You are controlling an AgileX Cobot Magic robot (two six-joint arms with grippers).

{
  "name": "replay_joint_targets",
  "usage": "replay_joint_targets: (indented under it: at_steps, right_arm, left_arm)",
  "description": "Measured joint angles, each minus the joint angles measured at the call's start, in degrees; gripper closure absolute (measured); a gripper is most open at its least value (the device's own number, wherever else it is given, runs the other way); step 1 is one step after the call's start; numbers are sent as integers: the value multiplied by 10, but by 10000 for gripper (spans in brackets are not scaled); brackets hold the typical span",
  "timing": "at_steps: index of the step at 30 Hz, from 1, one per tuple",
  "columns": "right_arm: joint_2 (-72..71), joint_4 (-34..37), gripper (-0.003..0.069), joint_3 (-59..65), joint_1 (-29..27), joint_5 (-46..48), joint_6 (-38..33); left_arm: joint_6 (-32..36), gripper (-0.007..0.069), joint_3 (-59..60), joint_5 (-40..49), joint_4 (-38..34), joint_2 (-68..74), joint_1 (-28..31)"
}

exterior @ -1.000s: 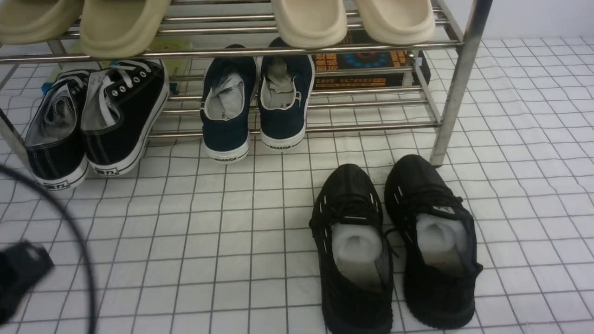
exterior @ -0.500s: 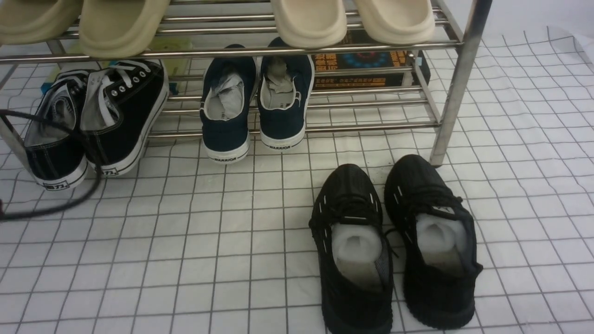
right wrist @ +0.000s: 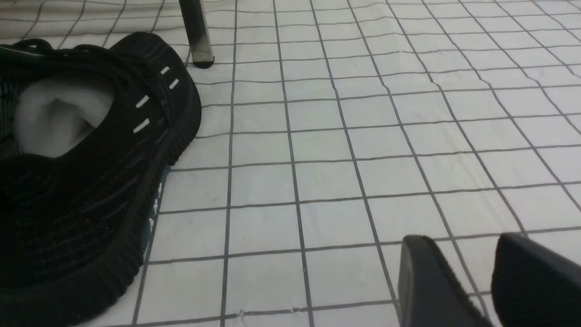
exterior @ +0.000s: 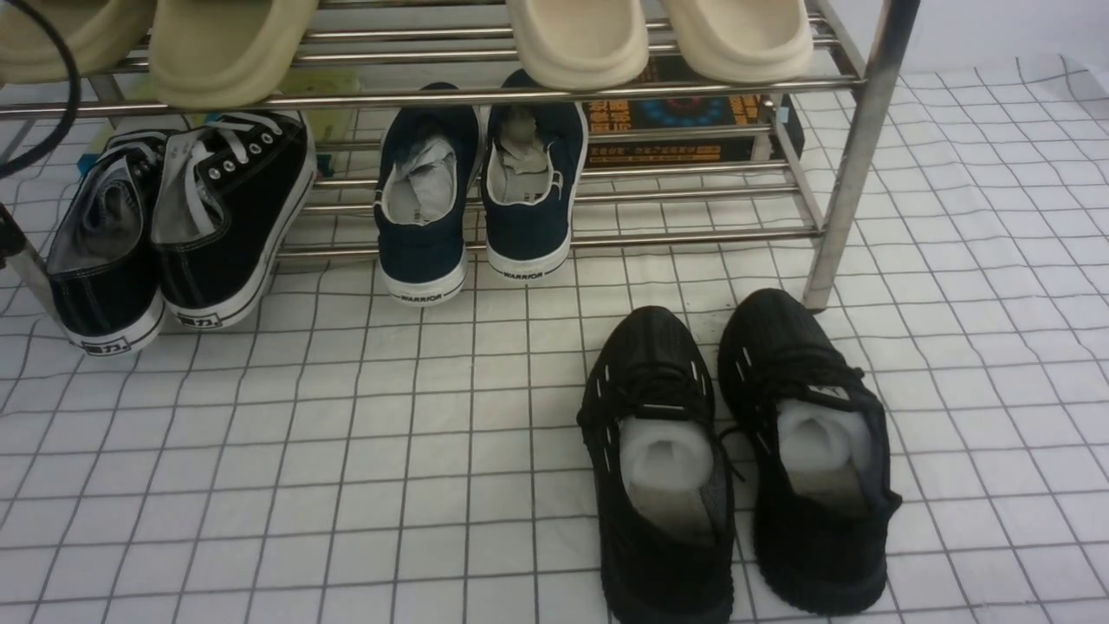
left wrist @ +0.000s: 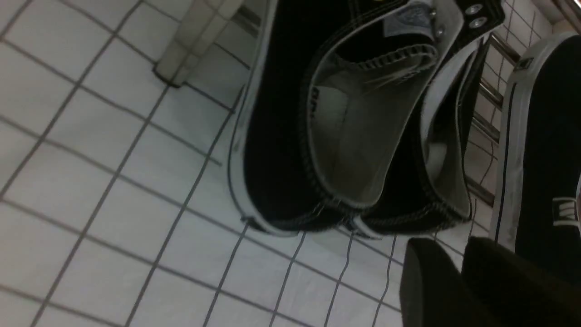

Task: Take the shoes off the shelf with your hand from the white checkered tablecloth.
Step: 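Grasp the leftmost shoe on the bottom shelf of the shoe rack with the left gripper, then set the held shoe down on the floor in front of the rack with the left gripper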

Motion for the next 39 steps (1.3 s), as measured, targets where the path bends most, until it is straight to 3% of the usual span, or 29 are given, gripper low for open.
replay_joint_targets:
  at_steps: [7, 15, 20, 21, 22, 24, 27, 39]
  right_arm:
    - [0, -1, 420, 0, 0, 0, 0]
    - [0, -1, 420, 0, 0, 0, 0]
    - [0, -1, 420, 0, 0, 0, 0]
    - [0, -1, 420, 0, 0, 0, 0]
    - [0, -1, 420, 0, 0, 0, 0]
    - [0, -1, 420, 0, 0, 0, 0]
    - [0, -1, 420, 0, 0, 0, 0]
    - [0, -1, 420, 0, 0, 0, 0]
  left_arm:
    - [0, 252, -54, -58, -1, 86, -6]
    - [60, 233, -57, -85, -13, 155, -41]
    - [75, 300, -59, -114, -14, 173, -56]
    - [76, 367, -60, -121, -10, 177, -58]
    - [77, 375, -60, -122, -9, 177, -58]
    - [77, 524, -60, -126, 9, 178, -58]
    - [77, 603, -61, -124, 25, 178, -58]
    - [74, 614, -62, -86, 82, 137, -59]
